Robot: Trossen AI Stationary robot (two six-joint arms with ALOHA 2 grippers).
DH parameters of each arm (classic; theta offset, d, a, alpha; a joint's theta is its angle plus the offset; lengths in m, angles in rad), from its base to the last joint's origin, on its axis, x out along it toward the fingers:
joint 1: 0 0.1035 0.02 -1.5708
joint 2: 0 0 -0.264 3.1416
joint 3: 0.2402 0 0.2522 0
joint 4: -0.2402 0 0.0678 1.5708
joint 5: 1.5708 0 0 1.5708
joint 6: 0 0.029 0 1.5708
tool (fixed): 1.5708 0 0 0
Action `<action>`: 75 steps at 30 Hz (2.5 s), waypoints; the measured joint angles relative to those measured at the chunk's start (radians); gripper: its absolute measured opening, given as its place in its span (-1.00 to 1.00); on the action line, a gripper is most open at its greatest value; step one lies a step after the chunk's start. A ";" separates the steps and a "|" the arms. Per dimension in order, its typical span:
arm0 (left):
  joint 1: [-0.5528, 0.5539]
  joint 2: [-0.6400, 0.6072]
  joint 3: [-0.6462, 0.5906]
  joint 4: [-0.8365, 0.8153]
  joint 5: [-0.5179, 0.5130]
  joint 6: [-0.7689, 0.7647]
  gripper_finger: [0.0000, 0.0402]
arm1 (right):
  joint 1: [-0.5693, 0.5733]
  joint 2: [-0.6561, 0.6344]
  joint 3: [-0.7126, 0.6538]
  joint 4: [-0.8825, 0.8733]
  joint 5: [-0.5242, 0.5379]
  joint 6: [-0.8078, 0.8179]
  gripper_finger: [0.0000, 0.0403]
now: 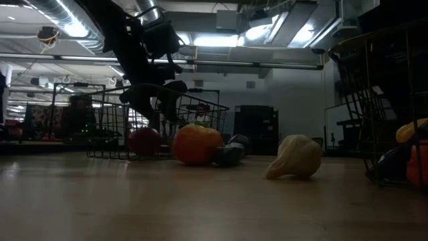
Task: Sort produce into baskets
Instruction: Put the avocado into the top basket, then put the green chili pepper into the bottom basket
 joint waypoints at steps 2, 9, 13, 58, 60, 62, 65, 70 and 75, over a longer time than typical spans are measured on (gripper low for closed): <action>0.000 0.000 0.000 0.000 0.000 0.002 0.70 | 0.000 -0.009 0.000 -0.011 0.000 0.000 0.43; -0.001 0.000 0.015 0.000 0.018 0.078 0.70 | 0.000 -0.103 0.000 -0.016 0.002 0.001 0.43; -0.003 0.000 0.037 -0.002 0.077 0.167 0.70 | 0.000 -0.173 0.000 -0.016 0.020 0.001 0.43; -0.252 -0.272 0.230 -0.179 0.210 0.297 0.71 | -0.630 0.013 0.000 0.617 0.055 -0.528 0.42; -0.272 -0.267 0.229 -0.196 0.209 0.271 0.71 | -0.627 0.031 0.000 0.629 0.034 -0.583 0.42; -0.291 -0.265 0.229 -0.213 0.209 0.252 0.71 | -0.627 0.044 0.000 0.662 0.003 -0.627 0.42; -0.316 -0.266 0.229 -0.220 0.209 0.223 0.71 | -0.628 0.058 0.000 0.685 -0.027 -0.662 0.42; -0.347 -0.266 0.227 -0.217 0.207 0.183 0.71 | -0.628 0.073 0.000 0.704 -0.028 -0.713 0.42; -0.365 -0.266 0.227 -0.216 0.208 0.171 0.71 | -0.628 0.111 0.000 0.733 -0.029 -0.733 0.42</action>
